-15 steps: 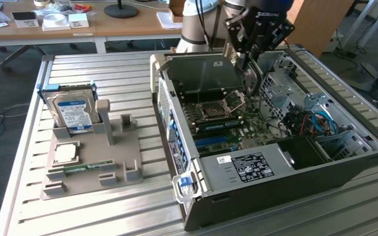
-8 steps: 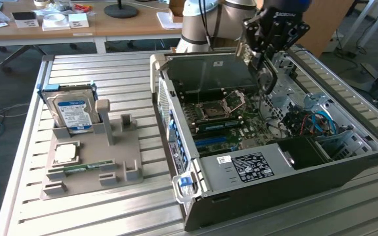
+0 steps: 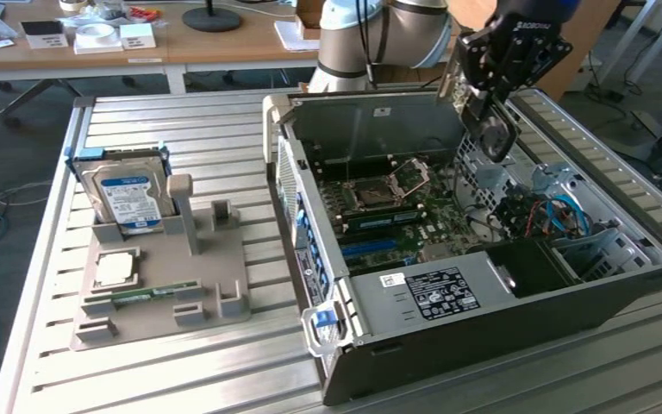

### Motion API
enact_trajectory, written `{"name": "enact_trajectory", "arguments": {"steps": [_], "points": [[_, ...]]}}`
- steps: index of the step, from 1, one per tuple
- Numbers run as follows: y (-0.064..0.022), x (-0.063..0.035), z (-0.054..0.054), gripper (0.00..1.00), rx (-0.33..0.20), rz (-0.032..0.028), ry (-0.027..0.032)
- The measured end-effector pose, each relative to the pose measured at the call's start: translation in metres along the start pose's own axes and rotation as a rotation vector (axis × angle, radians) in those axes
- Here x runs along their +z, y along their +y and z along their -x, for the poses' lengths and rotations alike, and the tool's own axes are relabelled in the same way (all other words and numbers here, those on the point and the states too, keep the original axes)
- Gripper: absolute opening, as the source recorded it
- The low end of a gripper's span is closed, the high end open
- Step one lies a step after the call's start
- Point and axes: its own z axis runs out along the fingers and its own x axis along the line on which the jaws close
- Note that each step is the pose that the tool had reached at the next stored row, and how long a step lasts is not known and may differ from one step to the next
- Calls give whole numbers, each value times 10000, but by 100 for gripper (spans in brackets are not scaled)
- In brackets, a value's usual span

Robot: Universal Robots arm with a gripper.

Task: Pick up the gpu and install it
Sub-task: 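Pick up the gpu and move the gpu toward the slot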

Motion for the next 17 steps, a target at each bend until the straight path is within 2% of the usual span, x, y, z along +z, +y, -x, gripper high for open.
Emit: {"name": "enact_trajectory", "arguments": {"steps": [6,13,17], "points": [[2,1,40,27,0,-1,-1],[18,7,269,27,-1,-1,0],[19,7,289,27,1,-2,0]]}}
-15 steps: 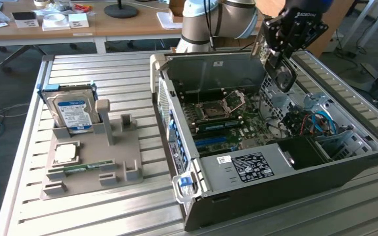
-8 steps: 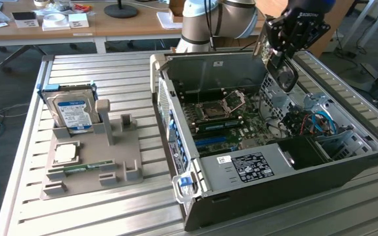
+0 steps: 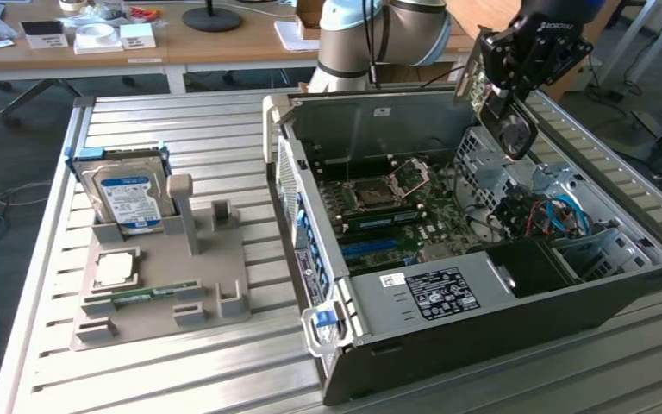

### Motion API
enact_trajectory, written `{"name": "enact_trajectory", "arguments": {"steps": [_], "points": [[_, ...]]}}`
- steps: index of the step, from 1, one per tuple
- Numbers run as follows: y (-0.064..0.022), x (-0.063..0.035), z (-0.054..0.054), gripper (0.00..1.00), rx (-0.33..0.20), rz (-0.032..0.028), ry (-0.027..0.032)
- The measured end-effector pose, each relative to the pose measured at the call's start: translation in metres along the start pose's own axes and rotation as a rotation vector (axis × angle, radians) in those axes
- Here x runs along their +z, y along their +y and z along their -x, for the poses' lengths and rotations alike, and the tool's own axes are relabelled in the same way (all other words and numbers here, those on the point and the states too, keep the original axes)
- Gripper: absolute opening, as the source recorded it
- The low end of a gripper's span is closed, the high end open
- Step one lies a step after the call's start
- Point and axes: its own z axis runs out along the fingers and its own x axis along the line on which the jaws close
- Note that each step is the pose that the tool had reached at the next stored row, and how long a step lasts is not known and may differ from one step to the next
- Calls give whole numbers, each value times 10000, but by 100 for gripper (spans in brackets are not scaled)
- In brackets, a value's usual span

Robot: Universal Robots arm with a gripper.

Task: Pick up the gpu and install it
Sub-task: 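Pick up the gpu and move the gpu toward the slot, then insert the gpu into the slot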

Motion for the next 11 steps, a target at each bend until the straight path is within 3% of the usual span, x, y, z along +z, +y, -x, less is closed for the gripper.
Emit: {"name": "enact_trajectory", "arguments": {"steps": [11], "points": [[0,0,0,27,-7,1,-1]]}}
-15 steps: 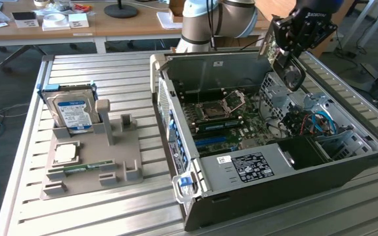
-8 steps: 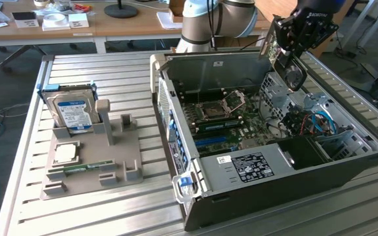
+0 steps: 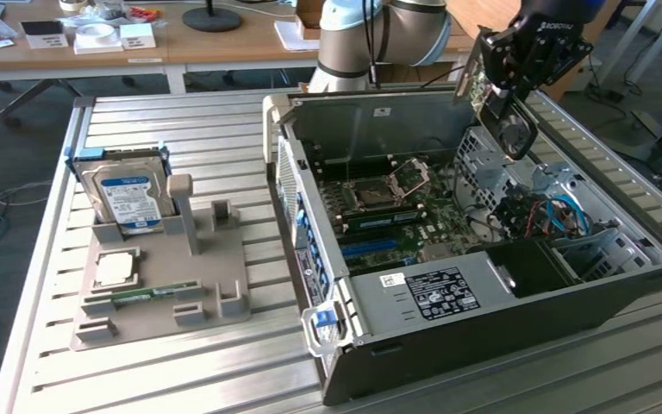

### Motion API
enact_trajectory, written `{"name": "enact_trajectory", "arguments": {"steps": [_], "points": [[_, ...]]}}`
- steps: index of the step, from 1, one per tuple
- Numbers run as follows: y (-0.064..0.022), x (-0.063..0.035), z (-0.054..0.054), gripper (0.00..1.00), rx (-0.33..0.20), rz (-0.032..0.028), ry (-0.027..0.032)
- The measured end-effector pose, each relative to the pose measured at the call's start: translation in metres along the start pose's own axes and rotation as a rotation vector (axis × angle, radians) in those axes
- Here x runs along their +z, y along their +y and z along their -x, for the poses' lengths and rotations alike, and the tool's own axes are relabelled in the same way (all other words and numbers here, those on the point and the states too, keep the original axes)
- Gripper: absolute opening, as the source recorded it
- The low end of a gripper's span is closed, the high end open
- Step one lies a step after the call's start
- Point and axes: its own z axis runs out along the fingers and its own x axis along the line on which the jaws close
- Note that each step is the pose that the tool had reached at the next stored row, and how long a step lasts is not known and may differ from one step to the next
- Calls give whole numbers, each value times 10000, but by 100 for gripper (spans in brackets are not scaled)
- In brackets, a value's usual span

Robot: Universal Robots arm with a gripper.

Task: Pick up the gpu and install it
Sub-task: 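Insert the gpu into the slot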

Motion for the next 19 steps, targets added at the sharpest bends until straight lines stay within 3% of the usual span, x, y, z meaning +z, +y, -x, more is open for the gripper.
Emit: {"name": "enact_trajectory", "arguments": {"steps": [5,19], "points": [[0,1,0,27,-315,8,16],[0,5,0,27,-2758,63,139]]}}
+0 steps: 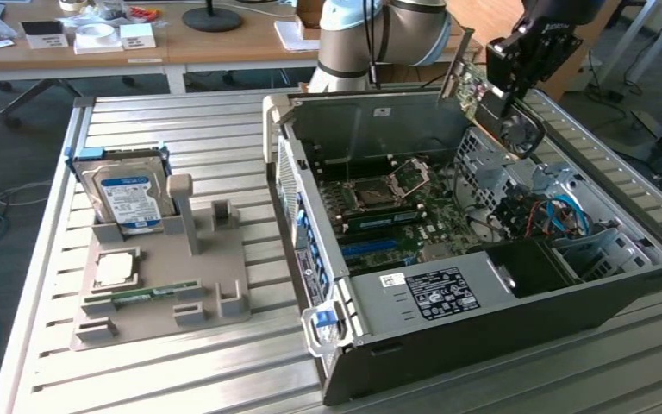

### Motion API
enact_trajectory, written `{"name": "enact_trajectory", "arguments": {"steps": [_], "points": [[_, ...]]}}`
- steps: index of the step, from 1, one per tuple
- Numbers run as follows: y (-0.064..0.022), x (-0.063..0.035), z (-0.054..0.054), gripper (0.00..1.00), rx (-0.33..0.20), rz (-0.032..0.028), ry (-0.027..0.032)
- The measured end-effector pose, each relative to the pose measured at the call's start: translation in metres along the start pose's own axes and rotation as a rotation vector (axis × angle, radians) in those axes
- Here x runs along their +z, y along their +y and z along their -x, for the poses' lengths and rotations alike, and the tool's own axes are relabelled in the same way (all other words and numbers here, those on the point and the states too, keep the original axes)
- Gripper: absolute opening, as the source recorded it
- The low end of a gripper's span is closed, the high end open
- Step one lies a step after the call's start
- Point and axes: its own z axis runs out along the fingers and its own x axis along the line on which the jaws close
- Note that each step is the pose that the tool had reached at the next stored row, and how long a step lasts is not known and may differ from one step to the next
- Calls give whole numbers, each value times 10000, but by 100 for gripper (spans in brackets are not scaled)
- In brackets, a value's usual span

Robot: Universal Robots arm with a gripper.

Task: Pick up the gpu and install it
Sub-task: 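Insert the gpu into the slot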

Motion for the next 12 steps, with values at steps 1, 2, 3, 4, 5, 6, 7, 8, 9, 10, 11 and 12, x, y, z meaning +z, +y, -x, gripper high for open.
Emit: {"name": "enact_trajectory", "arguments": {"steps": [1,2,3,4,5,6,7,8,9,10,11,12], "points": [[0,0,0,27,-180,4,9],[0,0,0,27,-359,7,18],[0,1,0,27,-540,11,27],[0,1,0,27,-717,15,36],[0,1,0,27,-891,18,45],[0,2,0,27,-1057,23,54],[0,2,0,27,-1226,27,62],[0,3,0,27,-1382,31,69],[0,3,0,27,-1537,34,78],[0,3,0,27,-1689,37,85],[0,3,0,27,-1840,41,93],[0,3,0,27,-1985,44,100]]}}
